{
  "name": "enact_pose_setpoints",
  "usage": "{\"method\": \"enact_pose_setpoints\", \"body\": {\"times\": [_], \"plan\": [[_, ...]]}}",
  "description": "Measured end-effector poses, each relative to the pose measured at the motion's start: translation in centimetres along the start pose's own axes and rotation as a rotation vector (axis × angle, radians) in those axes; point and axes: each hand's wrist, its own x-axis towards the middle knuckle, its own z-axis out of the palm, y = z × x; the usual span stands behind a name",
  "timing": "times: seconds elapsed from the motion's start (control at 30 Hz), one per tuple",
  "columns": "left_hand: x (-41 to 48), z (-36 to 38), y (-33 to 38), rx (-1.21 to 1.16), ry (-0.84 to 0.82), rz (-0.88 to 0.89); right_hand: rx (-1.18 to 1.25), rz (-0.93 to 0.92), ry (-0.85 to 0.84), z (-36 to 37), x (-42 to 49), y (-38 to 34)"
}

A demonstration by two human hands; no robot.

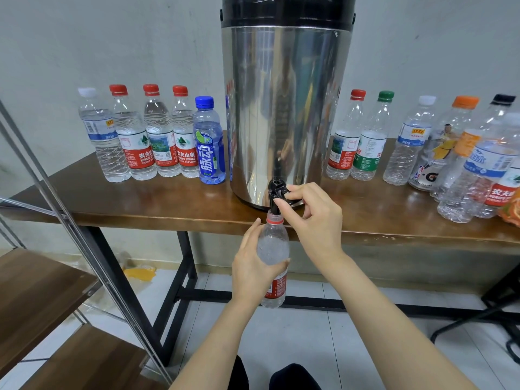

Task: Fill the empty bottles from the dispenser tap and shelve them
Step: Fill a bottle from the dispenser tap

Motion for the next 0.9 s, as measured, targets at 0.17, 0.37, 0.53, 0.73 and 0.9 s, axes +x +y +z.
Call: {"method": "enact_pose_setpoints", "body": {"times": [0.17, 0.37, 0.53, 0.73, 0.9], "plan": [[0.0, 0.0, 0.1, -0.011, 0.000, -0.005, 0.008, -0.004, -0.004, 0.0, 0.0, 0.1], [0.0, 0.0, 0.0, -0.007, -0.002, 0.003, -0.001, -0.031, -0.017, -0.1, 0.0, 0.3], [0.1, 0.0, -0.1, 0.007, 0.007, 0.007, -0.065, -0.173, -0.097, -0.9, 0.3, 1.2], [0.1, 0.0, -0.1, 0.008, -0.010, 0.001, -0.179, -0.452, -0.100, -1.3, 1.4, 2.5], [0.2, -0.1, -0.1, -0.004, -0.014, -0.006, -0.199, -0.571, -0.073, -1.3, 2.1, 3.0]]}}
